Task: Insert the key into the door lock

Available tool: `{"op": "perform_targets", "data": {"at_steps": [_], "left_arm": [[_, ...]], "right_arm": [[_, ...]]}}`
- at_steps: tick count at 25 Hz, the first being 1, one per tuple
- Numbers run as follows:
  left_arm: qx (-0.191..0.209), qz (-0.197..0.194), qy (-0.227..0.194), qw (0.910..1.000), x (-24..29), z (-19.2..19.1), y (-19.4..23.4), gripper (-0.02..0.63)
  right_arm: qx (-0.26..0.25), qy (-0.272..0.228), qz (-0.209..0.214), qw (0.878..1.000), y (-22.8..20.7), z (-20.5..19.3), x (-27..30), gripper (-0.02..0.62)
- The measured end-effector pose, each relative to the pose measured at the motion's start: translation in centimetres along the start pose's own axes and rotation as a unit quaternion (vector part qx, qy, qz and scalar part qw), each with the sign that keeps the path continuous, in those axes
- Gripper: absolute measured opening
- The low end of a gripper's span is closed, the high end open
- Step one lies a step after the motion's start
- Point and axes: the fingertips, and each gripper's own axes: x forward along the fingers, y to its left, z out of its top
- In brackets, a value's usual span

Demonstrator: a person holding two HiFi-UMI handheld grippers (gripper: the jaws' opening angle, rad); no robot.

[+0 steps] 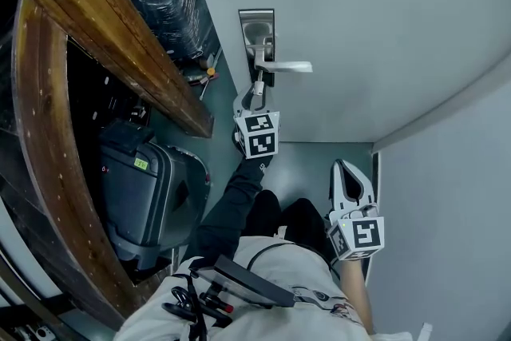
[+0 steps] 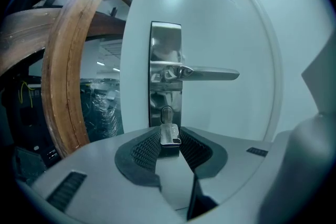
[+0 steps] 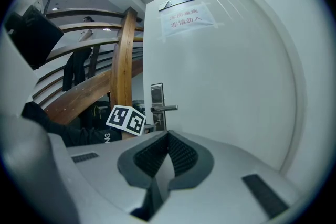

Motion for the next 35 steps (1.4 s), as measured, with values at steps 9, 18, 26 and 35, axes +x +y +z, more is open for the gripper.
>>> {"op": "perform_targets", "data": {"at_steps": [9, 18, 26, 35], "left_arm": [[-0.008, 0.03, 0.034, 0.9989, 1.2, 0.7, -0.1, 0.117], [0.029, 0.019, 0.062, 0.9975, 1.7, -1.0, 0.1, 0.118], [0.021, -0.048, 0.01, 0.9986, -15.4, 4.6, -3.5, 0.003], [-0.018, -0.043, -0.063, 0.9969, -17.9, 16.0, -3.0, 0.003]], "right_arm": [[0.009, -0.002, 0.0, 1.0, -0.1, 0.7, 0.3, 0.006], [0.022, 0.003, -0.022, 0.999, -1.4, 1.5, -0.9, 0.006], [0.008, -0.007, 0.003, 1.0, 0.1, 10.9, 0.2, 0.006], [0.015, -0.088, 0.016, 0.996, 0.9, 19.3, 2.1, 0.005]]}}
